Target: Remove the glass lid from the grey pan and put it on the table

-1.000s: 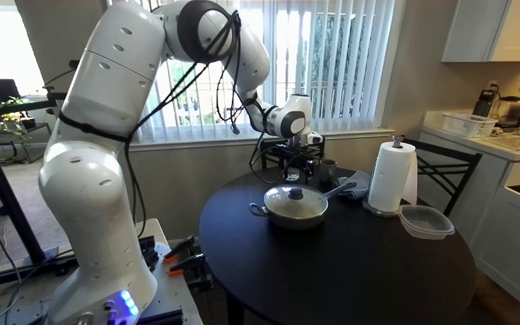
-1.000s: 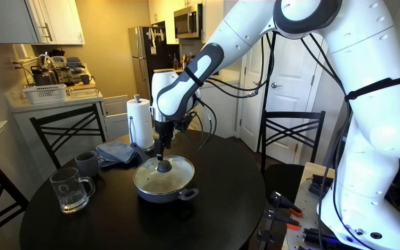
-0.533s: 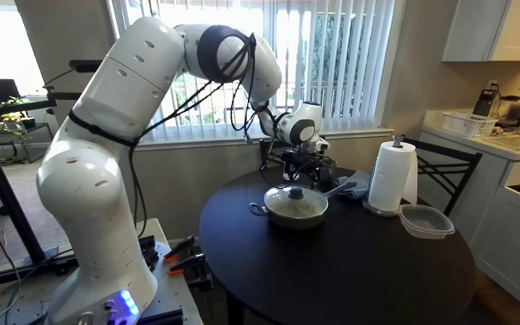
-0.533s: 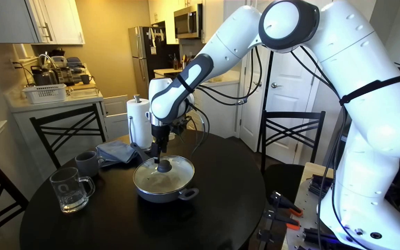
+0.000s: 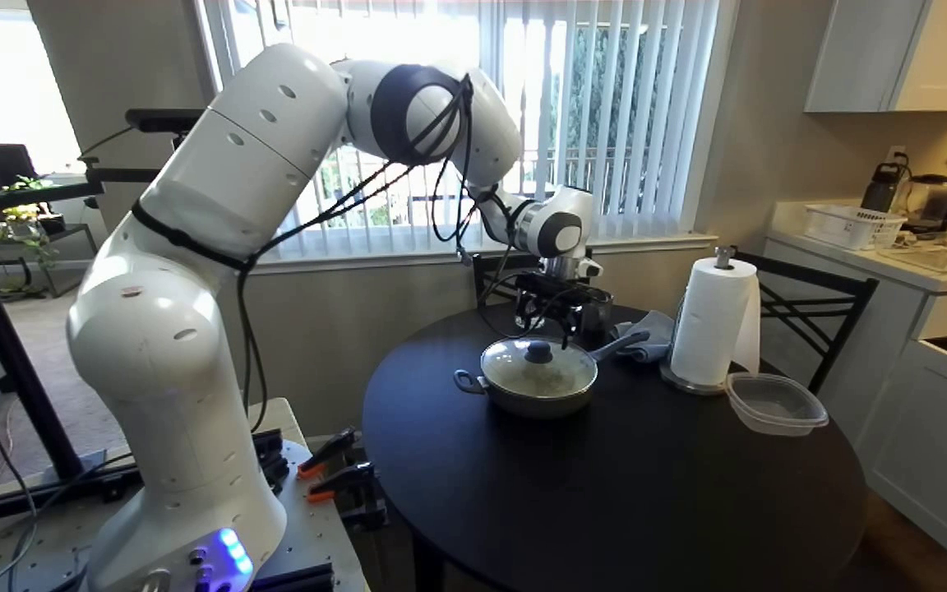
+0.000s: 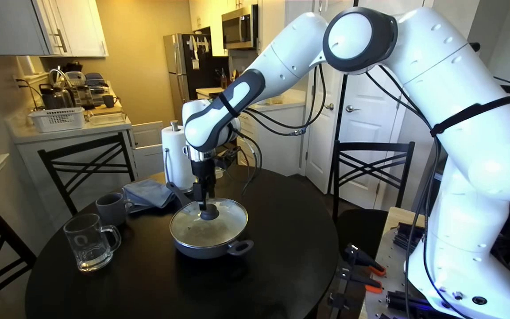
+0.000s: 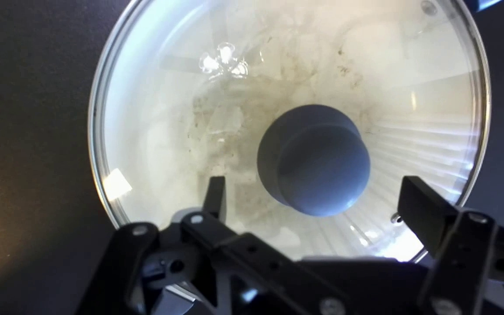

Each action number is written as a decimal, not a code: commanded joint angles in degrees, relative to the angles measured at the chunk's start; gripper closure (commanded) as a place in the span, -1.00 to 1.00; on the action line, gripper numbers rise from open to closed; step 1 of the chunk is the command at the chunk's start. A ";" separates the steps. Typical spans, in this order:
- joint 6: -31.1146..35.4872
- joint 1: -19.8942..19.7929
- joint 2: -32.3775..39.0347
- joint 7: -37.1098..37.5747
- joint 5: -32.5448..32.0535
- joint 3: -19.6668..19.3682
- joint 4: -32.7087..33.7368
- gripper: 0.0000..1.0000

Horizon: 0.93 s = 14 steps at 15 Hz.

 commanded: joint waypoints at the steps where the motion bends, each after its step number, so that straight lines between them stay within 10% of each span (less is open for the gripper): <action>1: -3.08 -0.47 2.33 -3.07 1.70 0.73 3.04 -1.00; 14: -4.16 -0.15 5.20 -2.40 1.45 0.80 5.81 -1.00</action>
